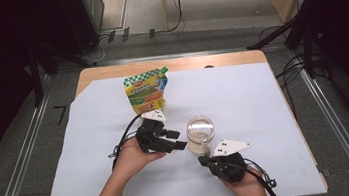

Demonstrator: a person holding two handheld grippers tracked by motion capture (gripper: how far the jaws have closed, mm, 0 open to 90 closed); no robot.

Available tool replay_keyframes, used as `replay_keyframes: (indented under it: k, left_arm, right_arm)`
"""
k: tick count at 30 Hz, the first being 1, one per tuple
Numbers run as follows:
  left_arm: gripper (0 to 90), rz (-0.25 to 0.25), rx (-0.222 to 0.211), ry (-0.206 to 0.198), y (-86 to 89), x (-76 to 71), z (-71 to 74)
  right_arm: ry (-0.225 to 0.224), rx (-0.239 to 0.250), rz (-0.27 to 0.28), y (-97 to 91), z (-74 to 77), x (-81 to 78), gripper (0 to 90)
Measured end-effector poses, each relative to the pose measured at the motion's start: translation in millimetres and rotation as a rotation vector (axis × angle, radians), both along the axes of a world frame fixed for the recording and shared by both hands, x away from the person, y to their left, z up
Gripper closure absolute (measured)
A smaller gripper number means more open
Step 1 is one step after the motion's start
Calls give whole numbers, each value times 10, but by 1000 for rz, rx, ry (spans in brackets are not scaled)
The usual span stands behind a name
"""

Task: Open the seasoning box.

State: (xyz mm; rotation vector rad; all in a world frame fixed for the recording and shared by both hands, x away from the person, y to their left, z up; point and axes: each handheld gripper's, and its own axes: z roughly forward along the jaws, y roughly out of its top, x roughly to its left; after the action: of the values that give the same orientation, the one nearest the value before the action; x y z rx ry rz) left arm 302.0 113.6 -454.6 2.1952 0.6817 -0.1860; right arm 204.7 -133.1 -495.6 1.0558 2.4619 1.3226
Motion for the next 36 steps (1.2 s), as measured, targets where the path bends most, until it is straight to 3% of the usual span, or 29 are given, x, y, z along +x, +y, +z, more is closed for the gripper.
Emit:
replay_keyframes:
  k: [11,25,30,36]
  left_arm:
    - [456,-2,-9,-4,-9,-9,2]
    - [457,11,-10,-19,7,-8,17]
    - [457,11,-8,-19,-6,-11,6]
    - [457,5,-6,-23,-12,-17,11]
  right_arm:
    - [32,-7,-15,-146,-38,48,900]
    - [43,17,-115,-539,57,200,900]
    - [65,15,-130,-733,104,297,900]
    - [74,1,-130,-839,115,377,900]
